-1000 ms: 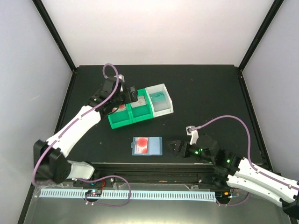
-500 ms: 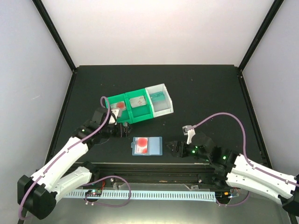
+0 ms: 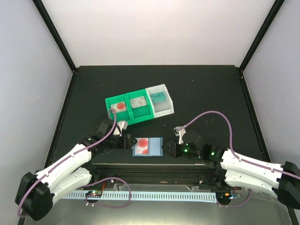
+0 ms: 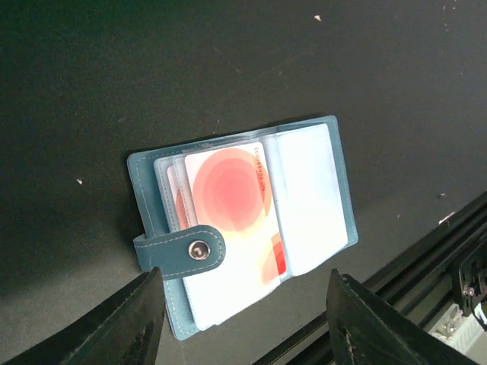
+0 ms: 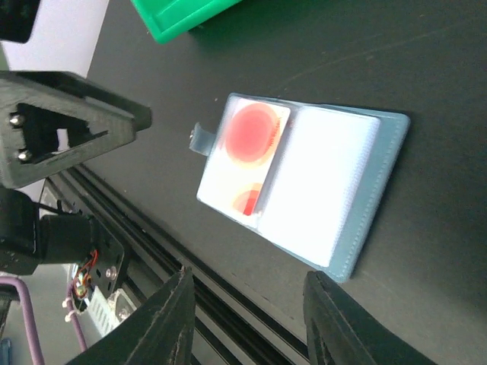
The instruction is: Take the credit cards out of the card holder
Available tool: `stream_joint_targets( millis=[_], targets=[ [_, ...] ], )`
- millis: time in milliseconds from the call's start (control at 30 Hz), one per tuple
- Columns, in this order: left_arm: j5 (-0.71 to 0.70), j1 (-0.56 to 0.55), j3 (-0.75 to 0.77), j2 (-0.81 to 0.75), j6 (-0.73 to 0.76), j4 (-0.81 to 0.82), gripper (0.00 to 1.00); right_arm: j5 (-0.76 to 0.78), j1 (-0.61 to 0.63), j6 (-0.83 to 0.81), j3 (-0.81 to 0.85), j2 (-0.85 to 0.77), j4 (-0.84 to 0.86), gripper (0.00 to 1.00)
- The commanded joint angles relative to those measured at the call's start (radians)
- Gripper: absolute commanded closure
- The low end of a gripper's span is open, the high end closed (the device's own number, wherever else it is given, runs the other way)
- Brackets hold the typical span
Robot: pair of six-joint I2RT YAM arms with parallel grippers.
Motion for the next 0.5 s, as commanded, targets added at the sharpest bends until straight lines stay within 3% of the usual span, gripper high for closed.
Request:
stream_joint_targets(
  millis=[0,167,467],
  targets=[
    [0.012,-0.012,-0.024,0.026,-0.036,0.123,0.42,-0.066,-0.002,0.029,0.006,0.059,0.159,0.61],
    [-0.024,-0.013,-0.065,0.081,-0.036,0.198,0.47,-0.092,0.0,0.044,0.013,0.154,0.273,0.64],
    [-0.031,-0.019,-0.114,0.149,-0.047,0.314,0.45,-0.129,0.0,0.046,0.061,0.321,0.341,0.67]
  ],
)
